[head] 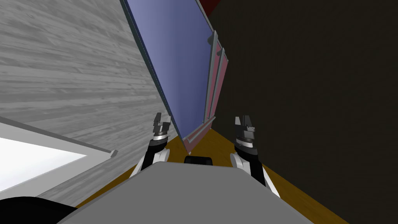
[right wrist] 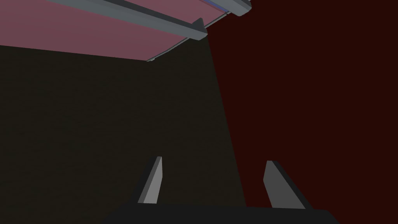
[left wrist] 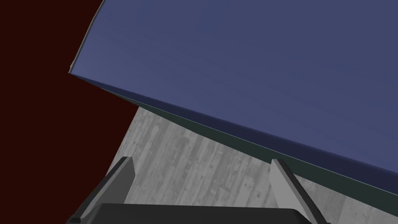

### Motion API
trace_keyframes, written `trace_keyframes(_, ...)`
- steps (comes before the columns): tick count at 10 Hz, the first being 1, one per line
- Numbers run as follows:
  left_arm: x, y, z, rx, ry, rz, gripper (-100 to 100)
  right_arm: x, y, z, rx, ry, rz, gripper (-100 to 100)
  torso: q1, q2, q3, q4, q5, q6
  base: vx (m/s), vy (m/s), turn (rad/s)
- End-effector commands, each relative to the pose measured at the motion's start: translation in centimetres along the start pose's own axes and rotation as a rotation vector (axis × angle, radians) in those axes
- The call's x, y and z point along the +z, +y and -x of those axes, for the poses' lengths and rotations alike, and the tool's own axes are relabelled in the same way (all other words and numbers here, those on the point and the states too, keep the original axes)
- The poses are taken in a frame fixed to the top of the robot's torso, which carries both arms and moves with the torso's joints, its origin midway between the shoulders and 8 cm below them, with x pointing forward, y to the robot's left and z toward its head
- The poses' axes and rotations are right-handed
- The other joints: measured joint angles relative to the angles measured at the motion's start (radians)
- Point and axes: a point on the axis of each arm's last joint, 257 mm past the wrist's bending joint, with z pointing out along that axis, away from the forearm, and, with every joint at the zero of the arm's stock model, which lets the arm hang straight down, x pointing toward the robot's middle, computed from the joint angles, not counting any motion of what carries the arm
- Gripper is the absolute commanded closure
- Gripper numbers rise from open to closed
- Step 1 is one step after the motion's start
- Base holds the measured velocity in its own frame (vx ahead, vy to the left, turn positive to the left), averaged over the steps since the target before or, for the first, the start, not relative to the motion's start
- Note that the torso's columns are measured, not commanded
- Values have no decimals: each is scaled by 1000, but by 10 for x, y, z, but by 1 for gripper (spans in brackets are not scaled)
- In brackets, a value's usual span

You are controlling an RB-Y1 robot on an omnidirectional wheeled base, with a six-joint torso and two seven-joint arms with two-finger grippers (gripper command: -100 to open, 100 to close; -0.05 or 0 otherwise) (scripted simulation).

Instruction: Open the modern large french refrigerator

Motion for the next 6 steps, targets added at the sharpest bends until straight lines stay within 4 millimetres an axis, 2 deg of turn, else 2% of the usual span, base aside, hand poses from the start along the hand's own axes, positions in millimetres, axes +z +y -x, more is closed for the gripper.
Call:
trace_keyframes(1, 0, 0, 0, 0, 0, 0, 0, 0, 0, 0, 0, 0, 0, 0, 0, 40, -82, 41, 0, 0, 0, 0, 0)
trace_keyframes(6, 0, 0, 0, 0, 0, 0, 0, 0, 0, 0, 0, 0, 0, 0, 0, 396, -792, 396, 0, 0, 0, 0, 0)
